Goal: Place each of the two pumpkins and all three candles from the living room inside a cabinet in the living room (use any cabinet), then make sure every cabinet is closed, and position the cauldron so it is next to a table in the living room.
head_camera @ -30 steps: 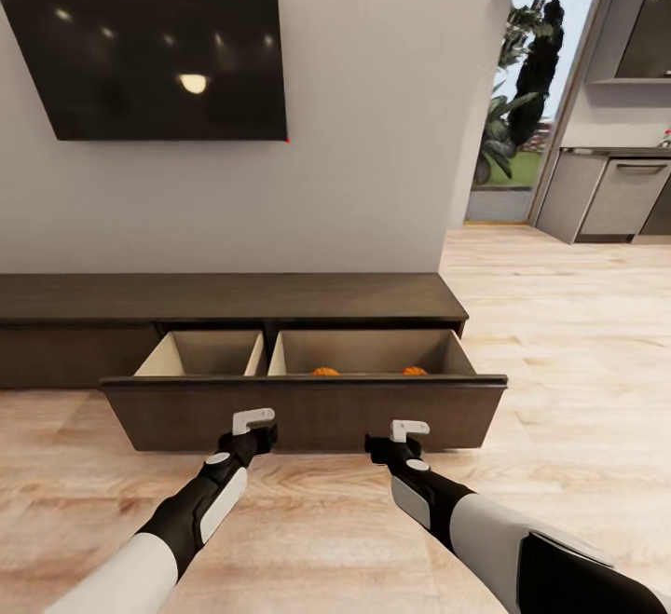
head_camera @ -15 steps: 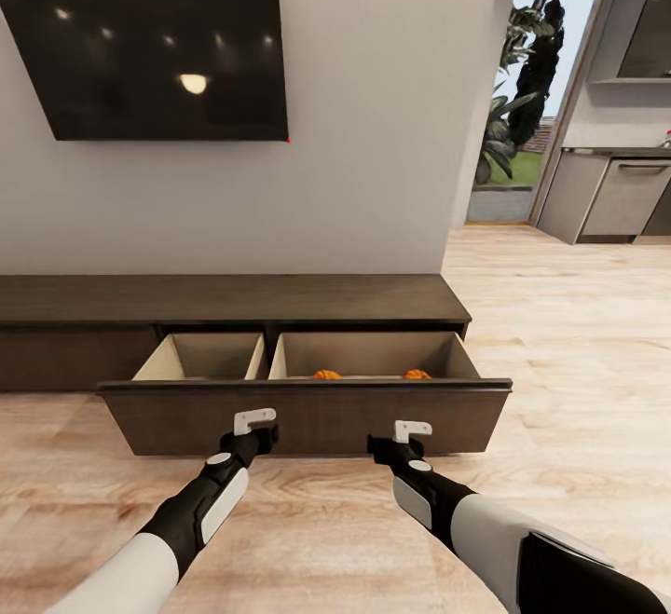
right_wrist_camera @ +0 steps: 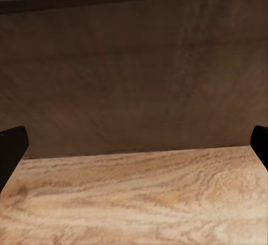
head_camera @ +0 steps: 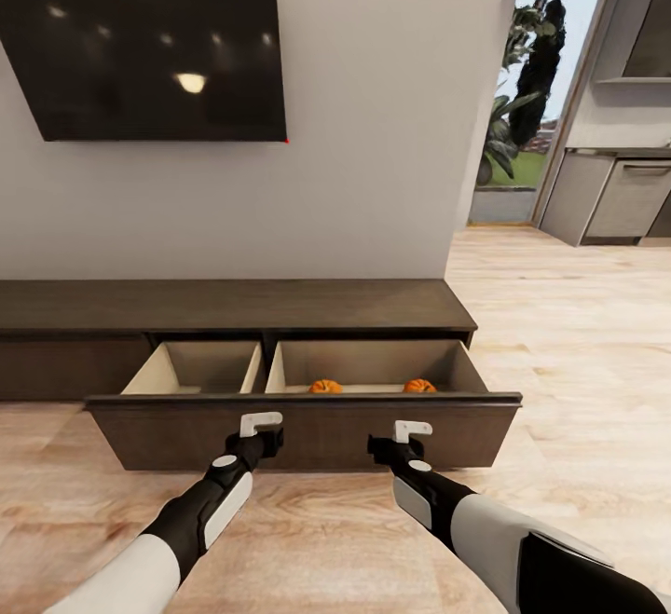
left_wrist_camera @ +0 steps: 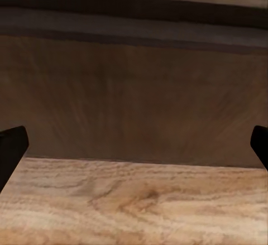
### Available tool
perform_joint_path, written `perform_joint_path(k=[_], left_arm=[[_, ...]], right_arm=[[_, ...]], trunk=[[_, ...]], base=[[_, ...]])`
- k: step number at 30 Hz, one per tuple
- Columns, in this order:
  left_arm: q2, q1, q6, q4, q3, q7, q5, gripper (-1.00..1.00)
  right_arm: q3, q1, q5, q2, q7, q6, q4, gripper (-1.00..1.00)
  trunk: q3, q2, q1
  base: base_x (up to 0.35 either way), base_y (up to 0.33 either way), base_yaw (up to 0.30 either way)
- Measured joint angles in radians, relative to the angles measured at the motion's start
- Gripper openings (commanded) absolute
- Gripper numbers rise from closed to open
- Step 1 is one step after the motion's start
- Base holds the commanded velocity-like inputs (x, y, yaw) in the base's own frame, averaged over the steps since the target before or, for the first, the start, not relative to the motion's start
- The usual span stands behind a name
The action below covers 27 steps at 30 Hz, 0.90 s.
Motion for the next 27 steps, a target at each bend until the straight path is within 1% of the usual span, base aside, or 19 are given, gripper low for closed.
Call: perform_joint_path(k=[3,10,27], left_arm=[[-0.001,0.000,0.002,0.000,-0.002,0.000,0.001,1.00],[-0.001,0.000,0.002,0.000,-0.003,-0.001,0.000,1.00],[-0.002,0.000,-0.001,0.000,-0.004,-0.001,0.000,1.00]], right_arm=[[0.000,0.006,0.001,0.001,0.000,0.000,0.000,1.00],[0.000,0.013,0.001,0.000,0.000,-0.001,0.000,1.00],[0.000,0.014,0.001,0.000,0.000,-0.001,0.000,1.00]], trunk=[[0.000,0.000,0.000],[0.000,0.000,0.000],[0.000,0.000,0.000]], base=[[0.042,0.000,0.000],[0.189,0.000,0.000],[0.008,0.000,0.000]])
